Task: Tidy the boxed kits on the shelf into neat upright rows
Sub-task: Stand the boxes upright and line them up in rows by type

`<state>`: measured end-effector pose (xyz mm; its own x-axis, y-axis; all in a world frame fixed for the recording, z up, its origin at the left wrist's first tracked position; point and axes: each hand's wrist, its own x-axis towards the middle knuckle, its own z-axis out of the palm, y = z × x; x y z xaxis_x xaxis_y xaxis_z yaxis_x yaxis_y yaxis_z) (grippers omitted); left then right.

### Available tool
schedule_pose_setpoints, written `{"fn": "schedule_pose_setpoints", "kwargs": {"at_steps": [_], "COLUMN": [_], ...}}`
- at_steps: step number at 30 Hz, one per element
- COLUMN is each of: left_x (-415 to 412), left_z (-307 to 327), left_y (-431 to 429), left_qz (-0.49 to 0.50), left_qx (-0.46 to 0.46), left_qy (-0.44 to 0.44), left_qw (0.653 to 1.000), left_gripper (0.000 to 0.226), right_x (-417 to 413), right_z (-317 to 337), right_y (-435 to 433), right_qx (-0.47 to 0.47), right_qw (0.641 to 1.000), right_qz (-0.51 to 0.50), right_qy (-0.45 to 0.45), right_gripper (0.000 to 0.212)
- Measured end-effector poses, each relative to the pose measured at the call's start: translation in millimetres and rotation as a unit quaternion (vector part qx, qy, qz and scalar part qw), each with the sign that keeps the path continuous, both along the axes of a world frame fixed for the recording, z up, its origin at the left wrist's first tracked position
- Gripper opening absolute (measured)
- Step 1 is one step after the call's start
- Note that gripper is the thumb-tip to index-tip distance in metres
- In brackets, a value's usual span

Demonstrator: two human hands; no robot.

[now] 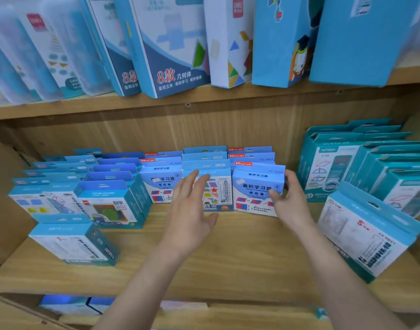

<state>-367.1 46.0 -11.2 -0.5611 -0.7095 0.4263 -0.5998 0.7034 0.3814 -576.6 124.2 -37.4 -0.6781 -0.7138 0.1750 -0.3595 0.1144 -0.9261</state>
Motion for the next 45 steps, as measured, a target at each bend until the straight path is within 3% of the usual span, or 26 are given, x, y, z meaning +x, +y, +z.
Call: {"fn": "schedule_pose_setpoints", "kwargs": {"at_steps": [6, 11, 17, 21, 25, 29, 32, 36, 39, 45], "left_x": [-16.5, -42.2, -44.8, -38.3, -34.2, -21.3, -1.0, 26.6, 40.2, 58.7], "left_z": [35.7, 49.6, 52.0, 48.6, 49.7, 55.4, 63.6, 69.2, 67.8, 63.7], "left_y": [-51.6, -75.9, -78.9, -72.8, -65.5, -54.6, -37.4, -11.8, -2.0, -11.6], "left_qz": [-0.003, -0.026, -0.034, -0.042, -0.06, -0.085, -0.122, -0.161, -0.156, -0.131], "left_qx": [-0.04, -0.035, -0.033, -0.05, -0.069, -0.083, -0.095, -0.071, -0.057, -0.035], "left_qy": [-0.14, -0.277, -0.287, -0.329, -0.35, -0.347, -0.336, -0.34, -0.365, -0.363], "left_qw": [0.989, 0.96, 0.957, 0.942, 0.932, 0.93, 0.929, 0.924, 0.916, 0.922], "left_gripper": [0.101, 0.113, 0.108, 0.094, 0.069, 0.062, 0.059, 0.05, 0.05, 0.055], "right_x": [-0.6, 5.1, 7.2, 12.7, 20.6, 23.6, 22.0, 40.3, 59.7, 71.0], "right_z": [-8.5, -17.1, -18.6, -16.2, -2.2, 32.3, 54.1, 68.5, 72.6, 89.5], "right_y": [-13.1, -21.5, -22.3, -18.7, -16.9, -25.5, -41.8, -82.5, -112.3, -133.2], "right_qx": [0.039, 0.042, 0.013, 0.059, 0.109, -0.014, -0.022, 0.074, 0.158, 0.286], "right_qw": [0.994, 0.994, 0.991, 0.963, 0.941, 0.951, 0.937, 0.877, 0.819, 0.772], "right_qz": [-0.058, -0.039, -0.077, -0.114, -0.107, -0.086, -0.054, 0.063, 0.094, 0.078], "right_qy": [0.086, 0.09, 0.105, 0.236, 0.302, 0.296, 0.344, 0.47, 0.544, 0.563], "right_gripper": [0.073, 0.094, 0.101, 0.105, 0.094, 0.061, 0.043, 0.046, 0.052, 0.033]}}
